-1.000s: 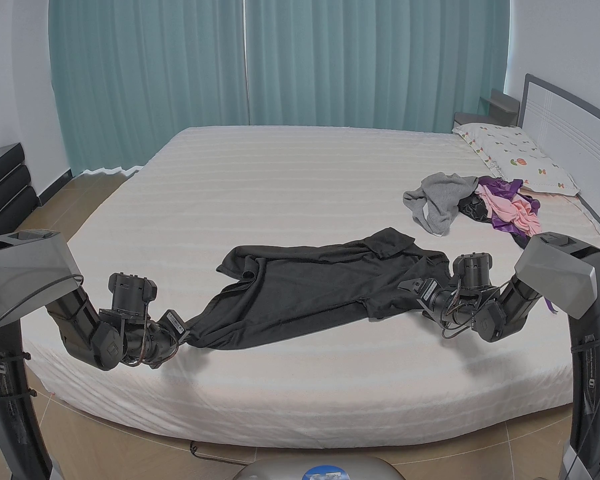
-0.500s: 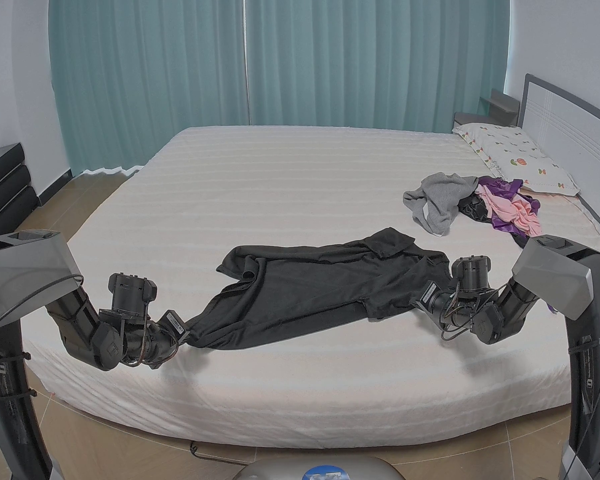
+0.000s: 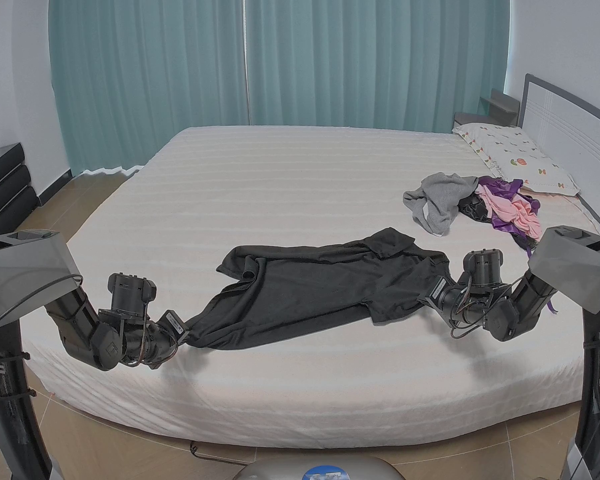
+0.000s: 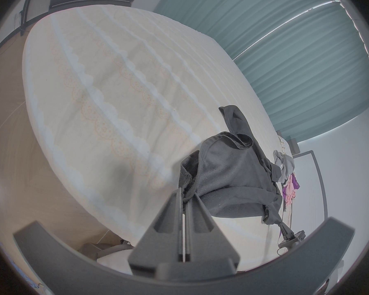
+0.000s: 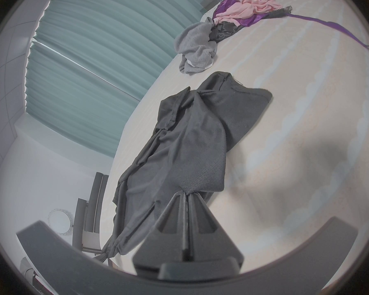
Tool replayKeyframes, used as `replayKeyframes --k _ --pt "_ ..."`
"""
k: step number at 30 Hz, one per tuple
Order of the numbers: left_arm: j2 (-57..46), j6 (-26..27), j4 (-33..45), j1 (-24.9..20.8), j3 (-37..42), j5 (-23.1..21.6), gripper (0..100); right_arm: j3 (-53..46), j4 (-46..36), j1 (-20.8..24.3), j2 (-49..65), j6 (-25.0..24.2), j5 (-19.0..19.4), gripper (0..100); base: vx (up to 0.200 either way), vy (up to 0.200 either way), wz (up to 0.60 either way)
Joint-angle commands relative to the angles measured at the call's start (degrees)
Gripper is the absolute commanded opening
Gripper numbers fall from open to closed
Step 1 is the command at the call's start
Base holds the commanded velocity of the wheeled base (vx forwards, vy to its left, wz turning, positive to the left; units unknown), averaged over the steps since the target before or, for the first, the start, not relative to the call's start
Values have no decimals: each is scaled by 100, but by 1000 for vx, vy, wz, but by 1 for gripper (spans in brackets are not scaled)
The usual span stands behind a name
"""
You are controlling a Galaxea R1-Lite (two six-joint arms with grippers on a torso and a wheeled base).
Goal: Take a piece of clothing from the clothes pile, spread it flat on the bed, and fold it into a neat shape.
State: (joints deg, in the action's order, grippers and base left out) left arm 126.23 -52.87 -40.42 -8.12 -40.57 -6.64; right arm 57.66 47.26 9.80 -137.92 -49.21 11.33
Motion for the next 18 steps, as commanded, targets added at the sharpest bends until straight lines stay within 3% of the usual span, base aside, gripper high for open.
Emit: replayKeyframes --k 1,8,18 --pt "-81 14 -1 -5 49 23 0 -308 -42 -13 539 8 45 0 0 0 0" --pt "-275 14 26 3 102 32 0 -572 -297 -110 899 17 36 0 0 0 0" --pt "-688 66 79 -23 471 58 0 -2022 -472 -312 2015 131 107 0 0 0 0"
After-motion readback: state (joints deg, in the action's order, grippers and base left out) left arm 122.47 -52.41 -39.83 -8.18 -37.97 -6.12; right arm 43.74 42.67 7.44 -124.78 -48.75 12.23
